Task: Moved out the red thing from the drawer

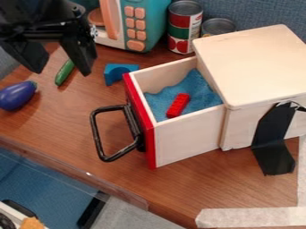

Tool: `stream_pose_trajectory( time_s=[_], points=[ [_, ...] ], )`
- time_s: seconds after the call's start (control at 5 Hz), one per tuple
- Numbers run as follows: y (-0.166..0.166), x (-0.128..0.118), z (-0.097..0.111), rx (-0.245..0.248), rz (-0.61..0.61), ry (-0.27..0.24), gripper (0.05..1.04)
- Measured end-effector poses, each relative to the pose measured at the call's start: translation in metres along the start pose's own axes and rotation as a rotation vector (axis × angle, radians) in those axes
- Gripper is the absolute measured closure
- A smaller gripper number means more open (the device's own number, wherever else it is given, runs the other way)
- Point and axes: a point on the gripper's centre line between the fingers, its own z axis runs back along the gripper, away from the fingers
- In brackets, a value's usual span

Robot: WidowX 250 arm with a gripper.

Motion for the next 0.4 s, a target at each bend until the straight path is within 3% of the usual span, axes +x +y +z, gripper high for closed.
stream_pose_trajectory(
  time_s=[0.2,0.4],
  points=[
    [0.0,-0.001,-0.002,-0.001,0.0,0.006,0.084],
    [-0.007,0.006,-0.027,-0.021,-0.056,0.069,0.084]
  ],
)
